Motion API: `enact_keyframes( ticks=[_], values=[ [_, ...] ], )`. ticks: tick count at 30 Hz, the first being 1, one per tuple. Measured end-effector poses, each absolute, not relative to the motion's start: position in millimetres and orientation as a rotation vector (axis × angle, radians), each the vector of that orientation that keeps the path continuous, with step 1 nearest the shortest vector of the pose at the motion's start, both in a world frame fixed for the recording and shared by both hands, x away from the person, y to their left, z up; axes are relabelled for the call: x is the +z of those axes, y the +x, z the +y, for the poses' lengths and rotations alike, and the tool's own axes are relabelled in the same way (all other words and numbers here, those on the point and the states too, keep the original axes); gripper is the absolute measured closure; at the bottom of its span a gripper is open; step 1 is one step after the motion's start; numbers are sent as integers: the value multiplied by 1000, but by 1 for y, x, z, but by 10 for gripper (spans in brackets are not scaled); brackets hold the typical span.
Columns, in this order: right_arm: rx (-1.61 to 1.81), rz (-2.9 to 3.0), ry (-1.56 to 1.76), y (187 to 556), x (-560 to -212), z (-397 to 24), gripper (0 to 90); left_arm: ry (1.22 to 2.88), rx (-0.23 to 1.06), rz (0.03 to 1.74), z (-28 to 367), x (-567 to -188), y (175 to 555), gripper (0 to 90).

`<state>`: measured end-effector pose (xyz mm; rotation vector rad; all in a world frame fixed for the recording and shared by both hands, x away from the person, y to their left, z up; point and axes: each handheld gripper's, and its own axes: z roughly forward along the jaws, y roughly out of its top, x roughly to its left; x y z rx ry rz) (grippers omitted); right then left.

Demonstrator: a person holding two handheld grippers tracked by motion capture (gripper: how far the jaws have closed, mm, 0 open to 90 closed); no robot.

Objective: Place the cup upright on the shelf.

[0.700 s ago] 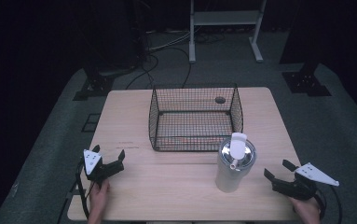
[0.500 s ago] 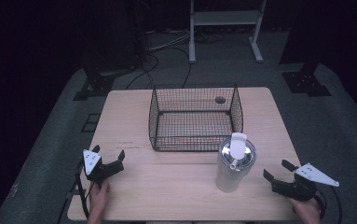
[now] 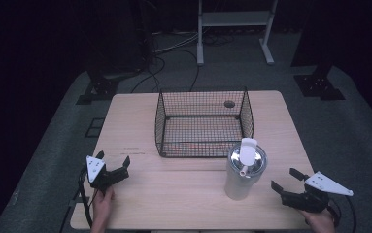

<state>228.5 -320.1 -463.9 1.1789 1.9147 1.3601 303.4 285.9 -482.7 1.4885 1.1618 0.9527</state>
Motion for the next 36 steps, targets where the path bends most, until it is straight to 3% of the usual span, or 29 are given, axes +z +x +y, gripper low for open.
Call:
enact_keyframes(
  ticks=[36],
  values=[
    [1443, 2116, 940, 216, -446, -258, 102, 1486, 947, 1157, 287, -483, 303, 0]
  ],
)
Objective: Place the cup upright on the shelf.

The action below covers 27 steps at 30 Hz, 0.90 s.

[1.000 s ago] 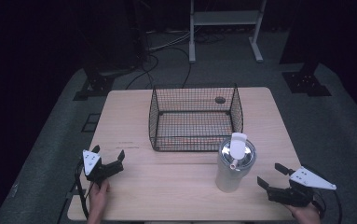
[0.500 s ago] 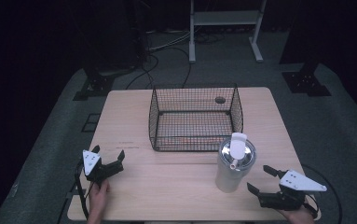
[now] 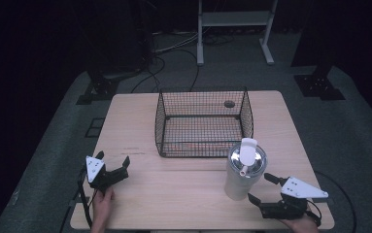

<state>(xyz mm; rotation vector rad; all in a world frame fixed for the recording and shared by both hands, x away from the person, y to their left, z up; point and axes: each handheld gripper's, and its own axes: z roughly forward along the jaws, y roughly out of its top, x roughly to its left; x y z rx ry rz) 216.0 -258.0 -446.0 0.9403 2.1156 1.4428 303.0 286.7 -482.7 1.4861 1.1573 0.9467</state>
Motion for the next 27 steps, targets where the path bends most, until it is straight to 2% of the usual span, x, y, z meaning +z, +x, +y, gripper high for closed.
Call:
enact_keyframes(
  ticks=[27],
  values=[
    [1474, 2071, 926, 247, -457, -223, 78, 1483, 942, 1152, 287, -483, 303, 0]
  ],
)
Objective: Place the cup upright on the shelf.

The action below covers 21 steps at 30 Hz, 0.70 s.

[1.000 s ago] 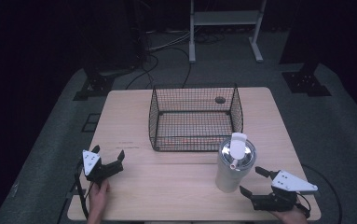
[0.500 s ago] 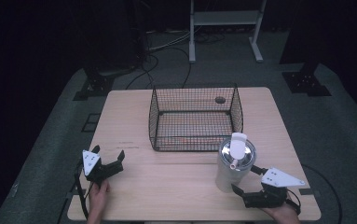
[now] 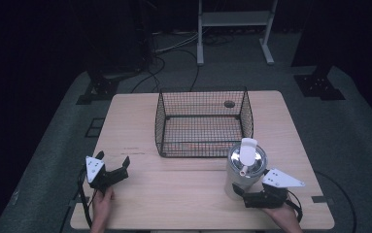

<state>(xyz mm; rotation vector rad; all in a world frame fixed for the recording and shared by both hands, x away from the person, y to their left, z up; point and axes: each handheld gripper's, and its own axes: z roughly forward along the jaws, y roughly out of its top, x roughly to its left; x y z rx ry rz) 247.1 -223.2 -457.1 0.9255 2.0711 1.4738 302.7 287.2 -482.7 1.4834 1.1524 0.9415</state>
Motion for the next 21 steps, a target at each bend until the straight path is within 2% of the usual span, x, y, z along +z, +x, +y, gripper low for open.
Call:
enact_keyframes(
  ticks=[21],
  values=[
    [1530, 2005, 902, 254, -460, -215, 86, 1480, 938, 1154, 288, -483, 303, 0]
  ],
)
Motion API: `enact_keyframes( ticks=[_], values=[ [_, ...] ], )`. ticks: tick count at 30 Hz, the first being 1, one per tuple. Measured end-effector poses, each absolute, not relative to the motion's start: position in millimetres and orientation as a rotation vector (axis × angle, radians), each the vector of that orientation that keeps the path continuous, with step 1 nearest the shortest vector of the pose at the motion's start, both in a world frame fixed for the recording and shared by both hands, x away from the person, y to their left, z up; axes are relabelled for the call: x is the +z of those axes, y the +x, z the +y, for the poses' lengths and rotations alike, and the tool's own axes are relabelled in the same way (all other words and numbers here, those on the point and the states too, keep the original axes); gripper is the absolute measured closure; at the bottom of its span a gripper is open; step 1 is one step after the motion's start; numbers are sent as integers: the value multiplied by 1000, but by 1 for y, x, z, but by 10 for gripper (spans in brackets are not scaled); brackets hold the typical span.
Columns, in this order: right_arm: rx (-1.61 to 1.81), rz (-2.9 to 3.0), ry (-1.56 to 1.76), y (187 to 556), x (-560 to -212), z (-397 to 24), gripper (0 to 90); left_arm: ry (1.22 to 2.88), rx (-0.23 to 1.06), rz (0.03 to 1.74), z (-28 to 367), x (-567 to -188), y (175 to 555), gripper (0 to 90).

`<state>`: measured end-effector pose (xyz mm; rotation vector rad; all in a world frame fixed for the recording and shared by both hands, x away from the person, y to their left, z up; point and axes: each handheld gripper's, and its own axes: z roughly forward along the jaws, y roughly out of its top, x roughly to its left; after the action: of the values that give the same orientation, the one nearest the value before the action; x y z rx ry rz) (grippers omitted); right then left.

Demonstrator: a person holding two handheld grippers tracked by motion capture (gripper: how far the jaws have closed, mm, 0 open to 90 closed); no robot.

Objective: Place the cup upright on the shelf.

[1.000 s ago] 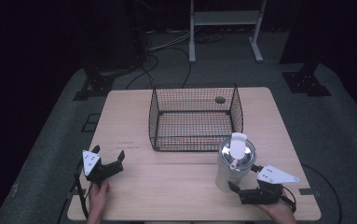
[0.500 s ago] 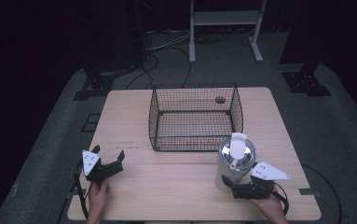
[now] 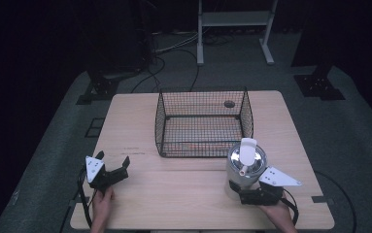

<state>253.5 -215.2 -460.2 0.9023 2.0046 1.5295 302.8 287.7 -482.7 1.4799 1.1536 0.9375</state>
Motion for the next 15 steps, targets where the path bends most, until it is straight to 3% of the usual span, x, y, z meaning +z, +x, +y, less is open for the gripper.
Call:
enact_keyframes(
  ticks=[15],
  values=[
    [1578, 1983, 897, 253, -461, -217, 95, 1477, 933, 1151, 288, -483, 303, 0]
  ],
)
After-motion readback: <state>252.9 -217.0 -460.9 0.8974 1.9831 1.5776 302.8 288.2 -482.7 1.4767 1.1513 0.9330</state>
